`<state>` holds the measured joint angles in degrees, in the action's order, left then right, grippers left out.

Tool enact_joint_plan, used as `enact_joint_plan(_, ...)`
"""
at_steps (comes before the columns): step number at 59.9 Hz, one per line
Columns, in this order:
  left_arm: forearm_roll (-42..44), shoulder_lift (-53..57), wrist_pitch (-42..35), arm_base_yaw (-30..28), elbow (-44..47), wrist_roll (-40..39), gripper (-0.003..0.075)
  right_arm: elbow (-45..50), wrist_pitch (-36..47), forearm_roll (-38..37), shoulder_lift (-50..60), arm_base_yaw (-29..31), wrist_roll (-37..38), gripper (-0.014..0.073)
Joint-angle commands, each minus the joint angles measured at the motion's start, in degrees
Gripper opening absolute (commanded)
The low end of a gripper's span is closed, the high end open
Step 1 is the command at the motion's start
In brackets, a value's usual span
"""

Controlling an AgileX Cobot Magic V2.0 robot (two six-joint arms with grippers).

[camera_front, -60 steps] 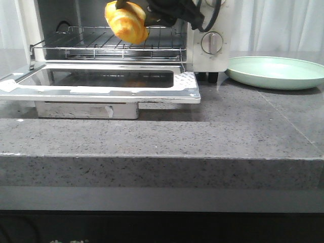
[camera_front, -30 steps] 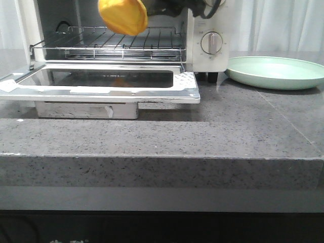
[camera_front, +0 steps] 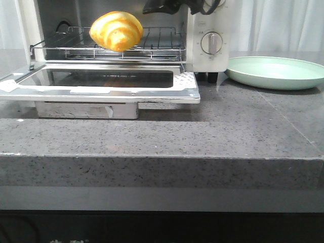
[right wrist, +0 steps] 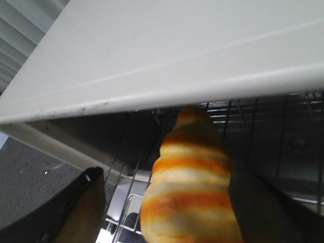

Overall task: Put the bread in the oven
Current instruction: 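Open the right gripper to set the croissant on the rack, withdraw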

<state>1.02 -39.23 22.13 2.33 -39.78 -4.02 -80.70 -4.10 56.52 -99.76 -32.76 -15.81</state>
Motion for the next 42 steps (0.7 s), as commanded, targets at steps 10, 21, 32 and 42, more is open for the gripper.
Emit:
enact_joint_plan(10,-0.47,0.24,-4.46,-0.20,-1.57,-0.28,-0.0020,1.50,-2.77,-2.12,9.51,0.14,-1.09,0.0224)
enact_joint_plan(21,-0.47,0.24,-4.46,-0.20,-1.57,-0.28,-0.0020,2.72,-10.58,-9.64,15.85,3.93,-2.98,-0.0074)
enact_joint_plan(32,-0.47,0.24,-4.46,-0.20,-1.57,-0.28,-0.0020,2.72,-24.41,-20.43,22.28,13.68,-3.10,-0.0062)
enact_joint_plan(42,-0.47,0.24,-4.46,-0.20,-1.57,-0.28,-0.0020,3.87,-31.29,-29.79,27.58,23.71,-2.93,-0.0062)
